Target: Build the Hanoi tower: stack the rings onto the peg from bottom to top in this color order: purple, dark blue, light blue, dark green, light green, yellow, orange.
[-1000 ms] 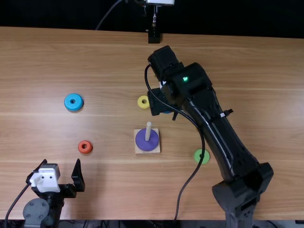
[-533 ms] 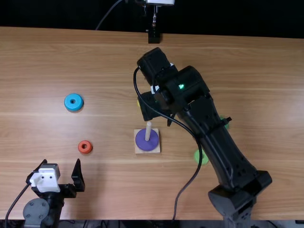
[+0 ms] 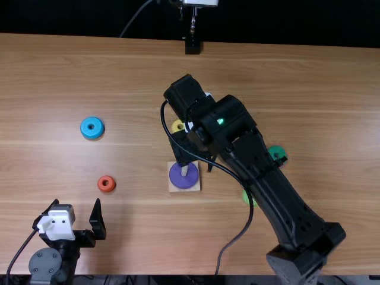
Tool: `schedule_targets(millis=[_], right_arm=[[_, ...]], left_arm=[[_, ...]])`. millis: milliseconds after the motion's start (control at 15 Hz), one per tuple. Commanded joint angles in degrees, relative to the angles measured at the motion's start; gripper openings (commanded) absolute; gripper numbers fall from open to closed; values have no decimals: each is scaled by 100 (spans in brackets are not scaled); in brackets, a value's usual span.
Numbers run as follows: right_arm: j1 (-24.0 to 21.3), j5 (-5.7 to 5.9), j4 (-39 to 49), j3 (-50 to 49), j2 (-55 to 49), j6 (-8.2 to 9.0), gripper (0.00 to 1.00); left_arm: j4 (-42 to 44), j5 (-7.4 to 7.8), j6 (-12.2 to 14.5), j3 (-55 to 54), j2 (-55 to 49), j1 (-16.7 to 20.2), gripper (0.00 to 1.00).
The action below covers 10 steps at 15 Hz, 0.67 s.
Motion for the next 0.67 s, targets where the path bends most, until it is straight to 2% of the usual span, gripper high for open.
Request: schedule_targets(millis=[0, 600], right_arm=[[23, 34, 27, -226, -336, -18, 0], [278, 44, 27, -411, -309, 67, 0]], left_arm=[[-454, 15, 56, -611, -71, -7, 100], [-454, 15, 56, -611, -71, -7, 100]])
